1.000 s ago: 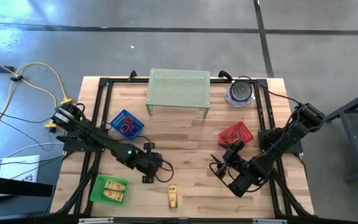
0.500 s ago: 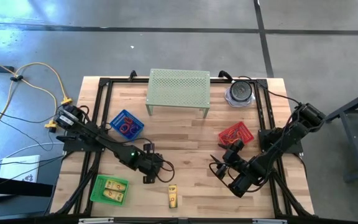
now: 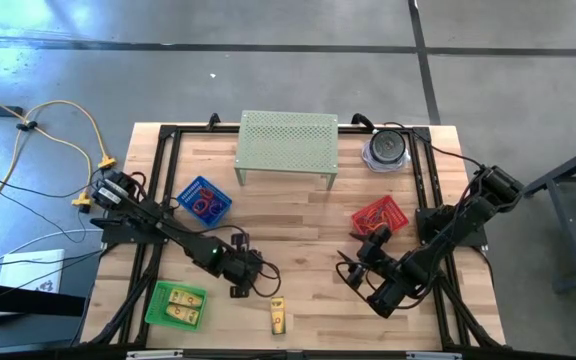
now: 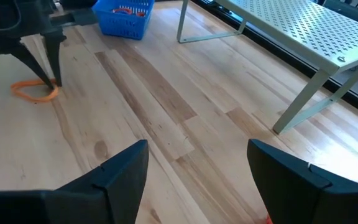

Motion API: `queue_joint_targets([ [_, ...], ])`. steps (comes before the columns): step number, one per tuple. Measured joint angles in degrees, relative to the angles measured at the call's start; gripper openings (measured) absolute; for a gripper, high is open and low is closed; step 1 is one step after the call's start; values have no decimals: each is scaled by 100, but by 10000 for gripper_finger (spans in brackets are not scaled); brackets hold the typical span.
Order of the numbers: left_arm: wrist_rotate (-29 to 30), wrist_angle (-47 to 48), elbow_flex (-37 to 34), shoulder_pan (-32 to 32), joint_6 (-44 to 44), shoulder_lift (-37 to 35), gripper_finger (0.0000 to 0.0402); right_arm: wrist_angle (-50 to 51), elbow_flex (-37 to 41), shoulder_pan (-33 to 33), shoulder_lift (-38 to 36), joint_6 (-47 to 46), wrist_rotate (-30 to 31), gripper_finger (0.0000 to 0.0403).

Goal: Pick & Place Office Desk Supplies
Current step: Put the orange rubber band into the red bin

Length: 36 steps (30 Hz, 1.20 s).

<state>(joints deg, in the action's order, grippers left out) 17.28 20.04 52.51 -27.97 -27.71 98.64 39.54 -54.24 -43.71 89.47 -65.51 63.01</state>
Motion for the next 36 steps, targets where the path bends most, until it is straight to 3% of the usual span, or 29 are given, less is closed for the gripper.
queue_joint_targets([
  [2,29,-116,-11,-7,47,4,10,-78,0,1,0,18,2,262],
  [6,427,-185,48,-138,119,34,2,-559,0,1,0,379,-78,262],
  [16,1299,359,834,-379,577,30,1,-2838,0,-2,0,2616,-1195,262],
  [26,1873,246,2125,-441,853,19,1,-3515,0,226,2,2681,-1817,262],
  [36,2221,-56,2335,-429,1397,19,0,-4589,4,494,485,3469,-2311,262],
])
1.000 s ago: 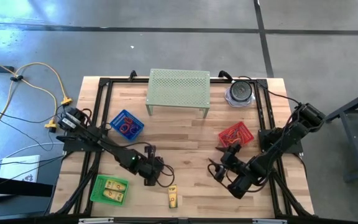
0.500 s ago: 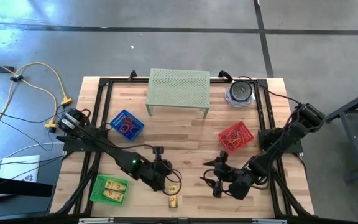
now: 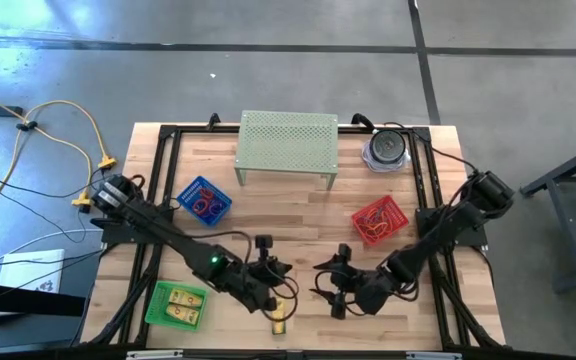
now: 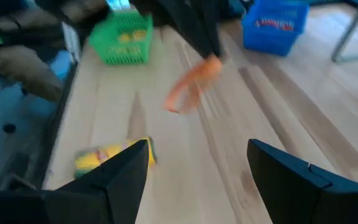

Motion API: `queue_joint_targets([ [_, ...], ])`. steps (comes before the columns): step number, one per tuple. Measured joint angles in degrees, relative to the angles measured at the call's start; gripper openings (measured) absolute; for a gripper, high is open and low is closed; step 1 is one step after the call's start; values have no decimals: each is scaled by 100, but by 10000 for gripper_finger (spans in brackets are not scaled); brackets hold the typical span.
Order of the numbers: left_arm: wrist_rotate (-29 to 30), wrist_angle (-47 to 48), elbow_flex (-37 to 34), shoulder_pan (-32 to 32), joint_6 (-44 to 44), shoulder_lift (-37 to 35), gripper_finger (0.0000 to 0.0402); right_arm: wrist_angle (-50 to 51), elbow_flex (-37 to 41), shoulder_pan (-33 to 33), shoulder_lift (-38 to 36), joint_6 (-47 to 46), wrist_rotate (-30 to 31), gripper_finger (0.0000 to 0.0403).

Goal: Pick & Place Office Desk Supplies
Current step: Put the orange rubber band into the red bin

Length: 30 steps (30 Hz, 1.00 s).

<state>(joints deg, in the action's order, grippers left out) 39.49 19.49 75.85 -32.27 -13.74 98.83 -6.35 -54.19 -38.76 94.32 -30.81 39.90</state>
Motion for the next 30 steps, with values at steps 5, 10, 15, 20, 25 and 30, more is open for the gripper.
queue_joint_targets([
  [5,-9,24,0,39,-4,0,0,-871,-4,192,229,590,0,262],
  [10,-14,19,0,5,-43,0,0,-1132,-4,338,475,689,-432,262],
  [15,-15,29,0,-22,-41,0,0,-1306,-4,404,617,712,-754,262],
  [20,-16,260,0,-22,-236,0,0,-1507,-4,391,621,892,-909,262],
  [25,-18,275,0,-21,-262,-2,0,-1679,-4,391,621,1164,-939,262],
  [30,-20,275,0,23,-266,-4,0,-2007,-4,430,621,1509,-816,262],
])
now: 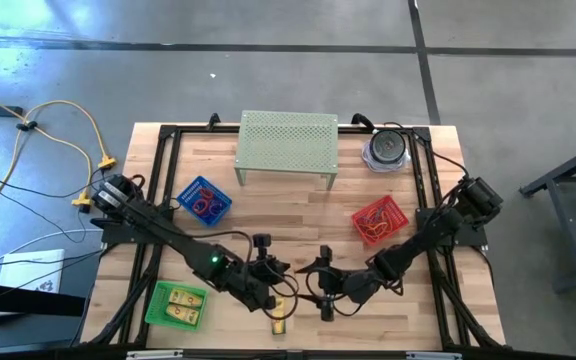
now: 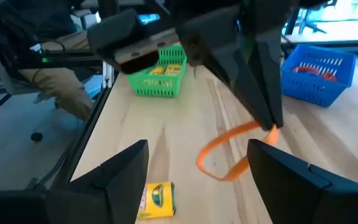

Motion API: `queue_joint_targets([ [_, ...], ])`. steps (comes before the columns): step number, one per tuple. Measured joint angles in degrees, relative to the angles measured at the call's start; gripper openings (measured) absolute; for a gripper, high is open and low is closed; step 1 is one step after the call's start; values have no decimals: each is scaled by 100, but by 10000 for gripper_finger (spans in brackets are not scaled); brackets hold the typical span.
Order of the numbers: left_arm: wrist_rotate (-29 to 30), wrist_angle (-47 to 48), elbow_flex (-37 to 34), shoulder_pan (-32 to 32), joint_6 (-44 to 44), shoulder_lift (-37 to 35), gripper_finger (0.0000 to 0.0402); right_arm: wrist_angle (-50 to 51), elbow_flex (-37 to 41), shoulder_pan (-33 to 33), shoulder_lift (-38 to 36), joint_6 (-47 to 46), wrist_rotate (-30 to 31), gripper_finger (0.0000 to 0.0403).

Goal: Pick & Place Office Desk Supplies
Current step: Put the orange rubber band into the red bin

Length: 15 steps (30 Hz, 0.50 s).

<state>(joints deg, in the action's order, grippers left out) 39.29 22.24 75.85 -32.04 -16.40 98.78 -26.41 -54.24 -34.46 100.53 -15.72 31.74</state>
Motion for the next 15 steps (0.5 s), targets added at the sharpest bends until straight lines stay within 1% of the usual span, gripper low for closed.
queue_joint_targets([
  [4,0,0,0,46,-10,0,0,-44,0,54,0,-99,46,262],
  [9,0,2,0,82,-13,0,0,121,0,113,42,-509,605,262],
  [15,0,4,0,84,-11,0,0,310,0,108,39,-666,916,262],
])
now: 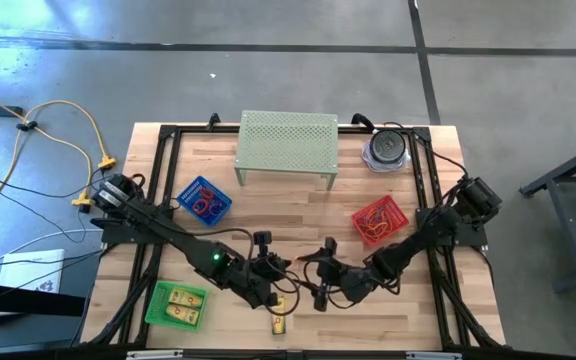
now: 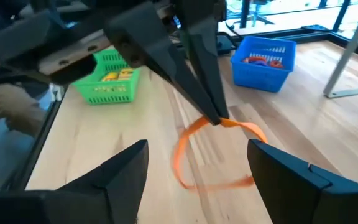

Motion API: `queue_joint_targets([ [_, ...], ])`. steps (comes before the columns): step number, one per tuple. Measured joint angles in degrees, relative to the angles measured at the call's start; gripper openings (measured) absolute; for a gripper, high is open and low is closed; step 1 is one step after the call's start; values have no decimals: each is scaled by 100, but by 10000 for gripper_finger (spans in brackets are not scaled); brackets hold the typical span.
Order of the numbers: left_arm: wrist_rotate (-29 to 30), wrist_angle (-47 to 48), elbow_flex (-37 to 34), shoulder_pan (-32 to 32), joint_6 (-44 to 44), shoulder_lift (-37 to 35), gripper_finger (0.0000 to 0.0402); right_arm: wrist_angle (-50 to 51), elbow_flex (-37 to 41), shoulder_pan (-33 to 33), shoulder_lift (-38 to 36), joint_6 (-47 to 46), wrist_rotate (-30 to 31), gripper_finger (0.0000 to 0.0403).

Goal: Pick & Place Office Desk Supplies
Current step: Put the orange rubber band into the red bin

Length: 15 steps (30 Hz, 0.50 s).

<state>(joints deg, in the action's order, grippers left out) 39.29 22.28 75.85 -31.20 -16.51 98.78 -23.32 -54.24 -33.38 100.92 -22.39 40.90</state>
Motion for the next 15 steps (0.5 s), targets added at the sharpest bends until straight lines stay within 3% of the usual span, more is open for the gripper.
queue_joint_targets([
  [15,-7,282,0,2,-102,-2,0,38,-2,-161,0,123,-52,262],
])
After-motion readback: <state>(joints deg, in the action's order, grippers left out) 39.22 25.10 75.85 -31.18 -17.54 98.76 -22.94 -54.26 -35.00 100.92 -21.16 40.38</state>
